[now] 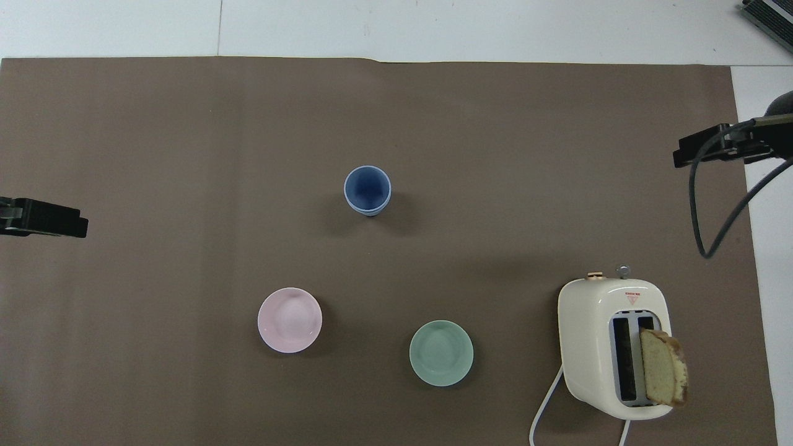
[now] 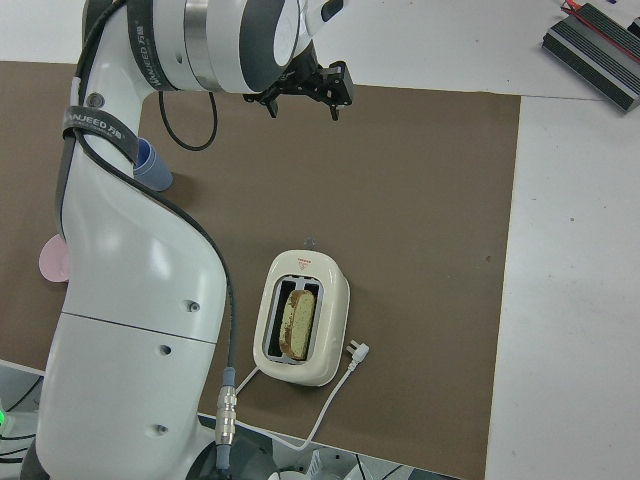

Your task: Stack blue cups with both arms

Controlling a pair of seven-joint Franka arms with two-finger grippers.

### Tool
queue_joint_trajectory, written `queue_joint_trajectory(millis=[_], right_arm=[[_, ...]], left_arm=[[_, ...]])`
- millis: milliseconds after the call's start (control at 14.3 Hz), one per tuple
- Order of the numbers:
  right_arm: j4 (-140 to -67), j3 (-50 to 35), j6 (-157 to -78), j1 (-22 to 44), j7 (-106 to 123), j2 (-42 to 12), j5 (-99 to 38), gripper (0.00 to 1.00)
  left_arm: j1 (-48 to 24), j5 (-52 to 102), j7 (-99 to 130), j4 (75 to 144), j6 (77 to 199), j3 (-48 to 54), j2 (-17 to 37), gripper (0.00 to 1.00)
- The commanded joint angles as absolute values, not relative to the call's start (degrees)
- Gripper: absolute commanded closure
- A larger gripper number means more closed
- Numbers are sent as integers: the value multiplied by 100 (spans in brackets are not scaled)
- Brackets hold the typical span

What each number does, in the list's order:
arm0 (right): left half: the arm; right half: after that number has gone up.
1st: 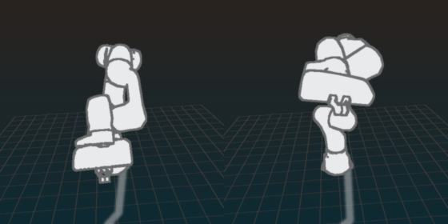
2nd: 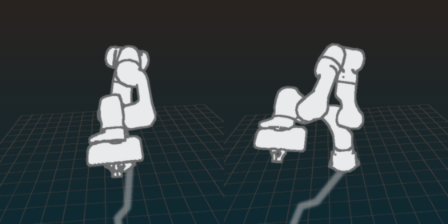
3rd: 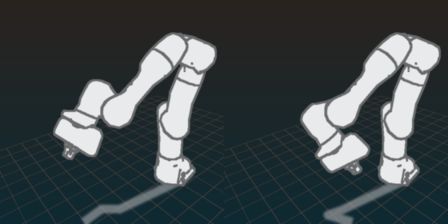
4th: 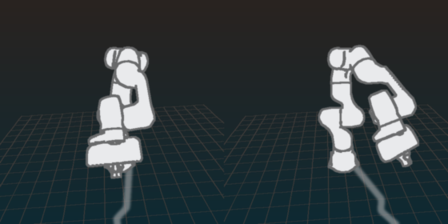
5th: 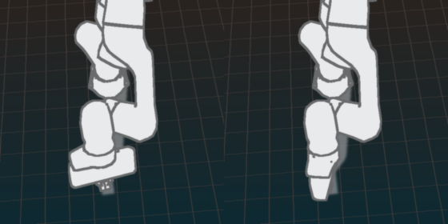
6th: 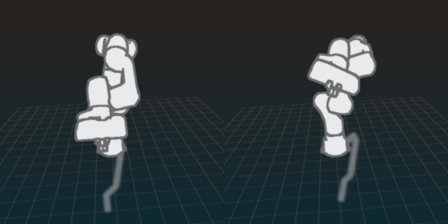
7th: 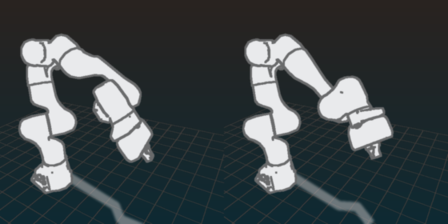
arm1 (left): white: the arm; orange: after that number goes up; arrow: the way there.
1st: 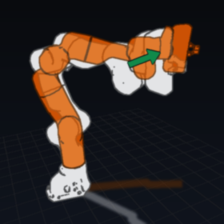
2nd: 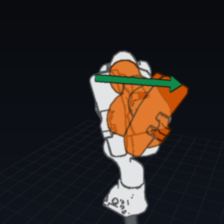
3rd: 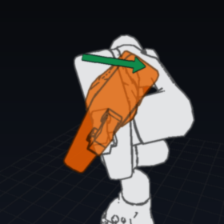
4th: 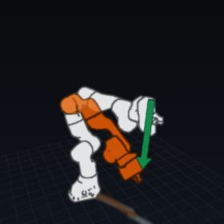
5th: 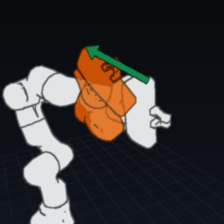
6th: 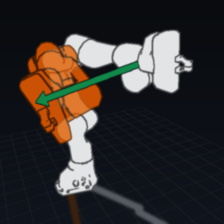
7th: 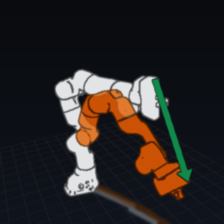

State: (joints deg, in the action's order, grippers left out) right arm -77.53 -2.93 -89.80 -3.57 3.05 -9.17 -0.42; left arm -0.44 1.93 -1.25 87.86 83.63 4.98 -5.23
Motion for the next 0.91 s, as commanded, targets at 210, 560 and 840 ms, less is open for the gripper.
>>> queue_joint_trajectory(millis=[210, 560, 840], right_arm=[[-7857, -387, -8912, -422, 404, -756, -70, 0], [-7857, -404, -8930, -413, 387, -747, -79, 0], [-7857, -404, -8930, -422, 387, -747, -79, 0]], left_arm=[[53, 237, -193, 8824, 8306, 536, -606, 0], [53, 237, -185, 8833, 8306, 536, -606, 0], [53, 237, -185, 8824, 8306, 536, -606, 0]])
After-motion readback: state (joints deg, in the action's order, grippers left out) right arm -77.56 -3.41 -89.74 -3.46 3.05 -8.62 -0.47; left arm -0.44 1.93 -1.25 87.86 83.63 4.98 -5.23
